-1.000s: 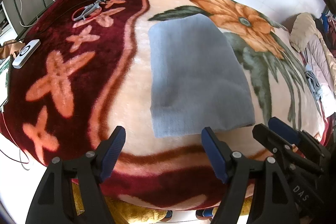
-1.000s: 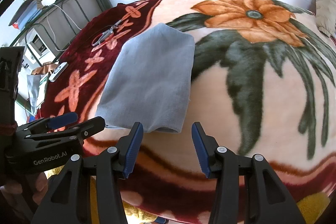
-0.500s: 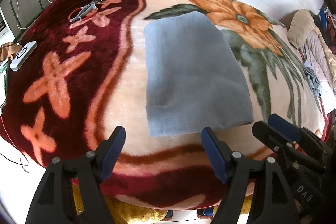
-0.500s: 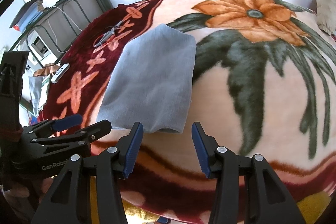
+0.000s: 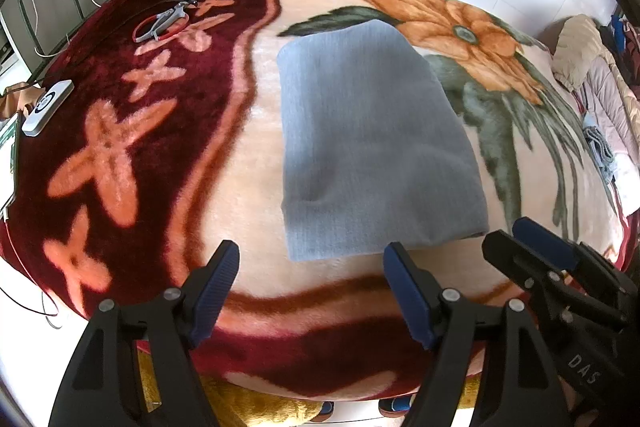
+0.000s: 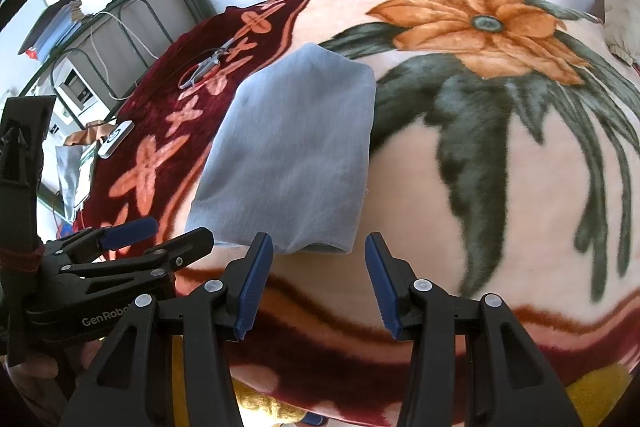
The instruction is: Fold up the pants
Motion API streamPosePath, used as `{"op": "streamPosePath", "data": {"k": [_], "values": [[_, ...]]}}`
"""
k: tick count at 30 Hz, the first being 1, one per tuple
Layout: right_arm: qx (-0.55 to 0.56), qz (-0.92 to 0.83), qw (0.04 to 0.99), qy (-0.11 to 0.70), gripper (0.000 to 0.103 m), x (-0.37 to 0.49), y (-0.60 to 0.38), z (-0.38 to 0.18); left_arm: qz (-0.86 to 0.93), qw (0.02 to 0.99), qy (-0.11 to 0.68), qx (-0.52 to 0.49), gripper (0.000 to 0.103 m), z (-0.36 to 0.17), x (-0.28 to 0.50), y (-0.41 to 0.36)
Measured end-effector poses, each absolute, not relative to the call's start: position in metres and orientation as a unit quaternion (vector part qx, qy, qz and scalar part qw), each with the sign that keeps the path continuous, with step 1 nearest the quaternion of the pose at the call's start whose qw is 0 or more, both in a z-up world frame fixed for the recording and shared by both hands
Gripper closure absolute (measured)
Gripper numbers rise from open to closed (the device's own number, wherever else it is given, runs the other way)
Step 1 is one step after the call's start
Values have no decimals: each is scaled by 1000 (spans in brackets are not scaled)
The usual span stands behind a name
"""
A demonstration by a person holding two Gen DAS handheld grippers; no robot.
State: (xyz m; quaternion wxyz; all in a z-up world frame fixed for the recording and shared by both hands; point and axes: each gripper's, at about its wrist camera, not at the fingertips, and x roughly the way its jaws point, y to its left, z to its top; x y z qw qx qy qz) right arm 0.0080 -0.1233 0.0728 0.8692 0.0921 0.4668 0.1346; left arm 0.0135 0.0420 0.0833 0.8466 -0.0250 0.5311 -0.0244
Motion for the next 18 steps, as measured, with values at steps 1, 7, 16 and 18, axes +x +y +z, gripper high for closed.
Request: {"op": "streamPosePath", "data": {"k": [1,7,16,18], "values": [[92,135,869,467,54,8,-123,73,-25,847,531,-25,25,83,14,42],[92,136,869,467,54,7,-121,72,-24,847,531,-25,25,84,14,43],[95,135,869,467,54,7,-121,72,-24,847,531,-24,25,84,14,44],[94,136,868,468,54,7,-121,72,-25,847,530,-24,25,85,13,42]]}}
